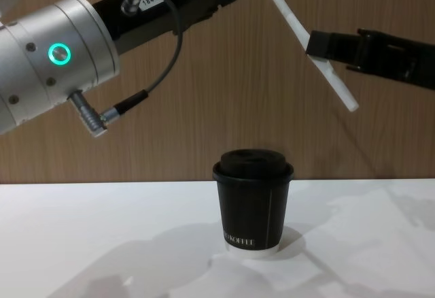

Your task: Pick up the straw with one hand, pass it to the other hand, and insert it into the cup.

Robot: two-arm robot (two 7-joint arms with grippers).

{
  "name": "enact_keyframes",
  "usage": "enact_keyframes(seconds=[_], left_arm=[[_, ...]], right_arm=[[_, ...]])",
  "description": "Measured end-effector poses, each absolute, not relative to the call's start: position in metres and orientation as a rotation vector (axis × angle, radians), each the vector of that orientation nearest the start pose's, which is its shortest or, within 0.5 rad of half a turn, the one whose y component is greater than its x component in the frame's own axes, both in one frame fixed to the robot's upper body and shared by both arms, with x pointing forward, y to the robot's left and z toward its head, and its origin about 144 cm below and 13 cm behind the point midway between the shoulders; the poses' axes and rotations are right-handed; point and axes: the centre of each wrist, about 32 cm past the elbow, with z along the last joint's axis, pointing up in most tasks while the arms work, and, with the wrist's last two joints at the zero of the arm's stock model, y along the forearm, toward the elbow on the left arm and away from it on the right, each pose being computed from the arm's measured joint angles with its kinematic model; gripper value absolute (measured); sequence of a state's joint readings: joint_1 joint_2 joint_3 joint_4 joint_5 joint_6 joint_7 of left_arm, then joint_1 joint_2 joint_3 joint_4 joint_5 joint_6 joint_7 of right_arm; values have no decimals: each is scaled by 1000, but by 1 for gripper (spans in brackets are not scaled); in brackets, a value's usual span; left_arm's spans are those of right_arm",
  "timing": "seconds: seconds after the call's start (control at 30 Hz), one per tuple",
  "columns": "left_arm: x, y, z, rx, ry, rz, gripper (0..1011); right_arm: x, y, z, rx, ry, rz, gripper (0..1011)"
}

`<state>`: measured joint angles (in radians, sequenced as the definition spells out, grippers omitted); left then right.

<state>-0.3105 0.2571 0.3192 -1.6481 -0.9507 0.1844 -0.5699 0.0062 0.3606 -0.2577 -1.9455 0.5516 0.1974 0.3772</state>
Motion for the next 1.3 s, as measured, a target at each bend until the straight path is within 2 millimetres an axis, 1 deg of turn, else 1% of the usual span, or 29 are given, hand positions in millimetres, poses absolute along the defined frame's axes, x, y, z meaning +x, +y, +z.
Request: enact_keyframes(seconds=[0.5,1.3], left_arm=[[522,191,1254,-552,316,479,1000],[529,184,1253,-573,325,453,1000]], right_arm=[[432,-219,1243,195,79,-759,0],[429,-219,1244,209,75,-724,0]])
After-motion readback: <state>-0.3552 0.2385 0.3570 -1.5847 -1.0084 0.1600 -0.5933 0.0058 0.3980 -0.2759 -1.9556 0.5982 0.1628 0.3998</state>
